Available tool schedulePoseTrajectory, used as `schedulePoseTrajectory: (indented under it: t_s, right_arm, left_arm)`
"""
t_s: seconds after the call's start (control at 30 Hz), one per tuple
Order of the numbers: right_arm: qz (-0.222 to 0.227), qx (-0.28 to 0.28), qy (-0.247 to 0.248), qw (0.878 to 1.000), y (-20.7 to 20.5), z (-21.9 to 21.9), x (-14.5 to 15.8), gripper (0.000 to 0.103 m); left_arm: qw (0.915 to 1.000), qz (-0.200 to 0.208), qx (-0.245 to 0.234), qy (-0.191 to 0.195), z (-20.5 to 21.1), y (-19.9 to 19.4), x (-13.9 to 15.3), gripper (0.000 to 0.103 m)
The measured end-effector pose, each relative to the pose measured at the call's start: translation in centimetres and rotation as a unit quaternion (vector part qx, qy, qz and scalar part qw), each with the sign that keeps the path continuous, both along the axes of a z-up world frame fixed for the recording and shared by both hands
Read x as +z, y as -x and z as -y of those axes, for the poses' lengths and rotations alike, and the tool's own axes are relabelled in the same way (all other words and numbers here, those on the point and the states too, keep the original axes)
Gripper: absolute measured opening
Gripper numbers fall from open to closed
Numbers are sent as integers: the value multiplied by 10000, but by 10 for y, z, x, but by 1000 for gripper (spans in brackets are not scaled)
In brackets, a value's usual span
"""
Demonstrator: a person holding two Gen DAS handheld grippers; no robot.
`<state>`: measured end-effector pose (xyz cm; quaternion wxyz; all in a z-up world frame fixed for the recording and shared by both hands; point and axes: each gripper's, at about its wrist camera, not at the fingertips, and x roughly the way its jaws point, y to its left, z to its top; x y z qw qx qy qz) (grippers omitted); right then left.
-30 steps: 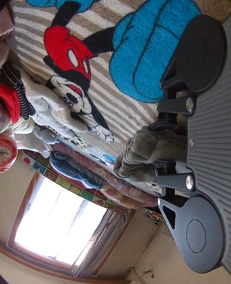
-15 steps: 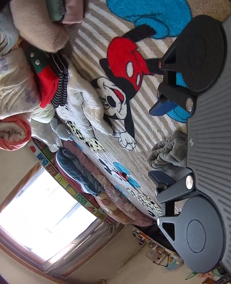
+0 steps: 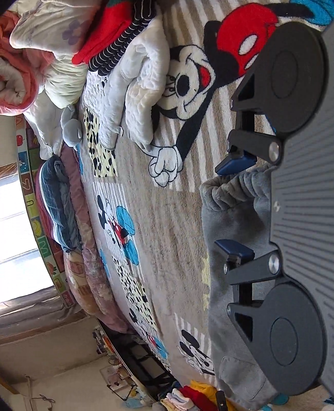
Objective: Fold clothes
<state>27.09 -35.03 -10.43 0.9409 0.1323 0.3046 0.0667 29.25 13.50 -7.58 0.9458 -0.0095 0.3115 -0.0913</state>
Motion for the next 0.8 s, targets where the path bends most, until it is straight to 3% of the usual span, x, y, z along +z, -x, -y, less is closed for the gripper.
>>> schedulePoseTrajectory:
  t_s: [0.03, 0.1, 0.17, 0.47, 0.8]
  right_arm:
    - [9, -35, -6, 10000, 0, 1, 0, 39]
    - [70, -64, -90, 9999, 5, 5, 0, 33]
    - [134, -88, -178, 9997, 11, 9, 0, 31]
    - [813, -153, 188, 9964, 46, 3, 19, 27]
    - [1098, -392, -125, 9931, 103, 6, 17, 27]
  left_arm:
    - [9999, 2, -86, -118, 5, -1, -2, 18]
    - [9983, 104, -141, -548, 14, 3, -6, 15]
    - [9970, 244, -200, -712, 18, 7, -5, 12]
    - [9924, 963, -315, -704, 16, 42, 19, 11]
    - [9909, 1216, -231, -530, 6, 99, 26, 11]
